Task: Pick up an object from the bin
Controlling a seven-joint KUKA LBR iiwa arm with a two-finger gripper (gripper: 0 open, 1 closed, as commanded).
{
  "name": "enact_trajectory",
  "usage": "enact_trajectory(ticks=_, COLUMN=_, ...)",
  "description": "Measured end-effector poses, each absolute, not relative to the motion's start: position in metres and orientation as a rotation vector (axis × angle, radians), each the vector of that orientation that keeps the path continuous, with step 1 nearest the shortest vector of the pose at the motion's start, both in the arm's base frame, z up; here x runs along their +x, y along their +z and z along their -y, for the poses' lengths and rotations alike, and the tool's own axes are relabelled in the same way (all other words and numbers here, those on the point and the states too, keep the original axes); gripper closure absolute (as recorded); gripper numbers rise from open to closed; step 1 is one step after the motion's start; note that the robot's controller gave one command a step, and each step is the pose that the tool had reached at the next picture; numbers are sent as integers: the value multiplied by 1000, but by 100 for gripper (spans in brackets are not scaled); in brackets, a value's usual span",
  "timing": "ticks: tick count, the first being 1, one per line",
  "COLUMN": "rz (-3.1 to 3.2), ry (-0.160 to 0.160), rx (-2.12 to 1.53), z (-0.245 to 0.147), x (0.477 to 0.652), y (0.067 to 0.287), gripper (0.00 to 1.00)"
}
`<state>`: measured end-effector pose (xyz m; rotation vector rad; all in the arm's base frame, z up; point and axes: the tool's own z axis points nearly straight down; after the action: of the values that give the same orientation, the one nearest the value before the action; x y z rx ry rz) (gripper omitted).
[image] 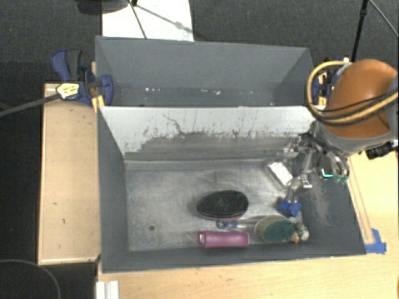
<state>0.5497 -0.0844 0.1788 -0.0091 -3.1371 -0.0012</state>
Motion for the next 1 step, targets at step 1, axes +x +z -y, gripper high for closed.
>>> enact_trajectory(ticks=1, rz=3133, ry=-1, rx=194, z=96, x=540, y=121, gripper=0)
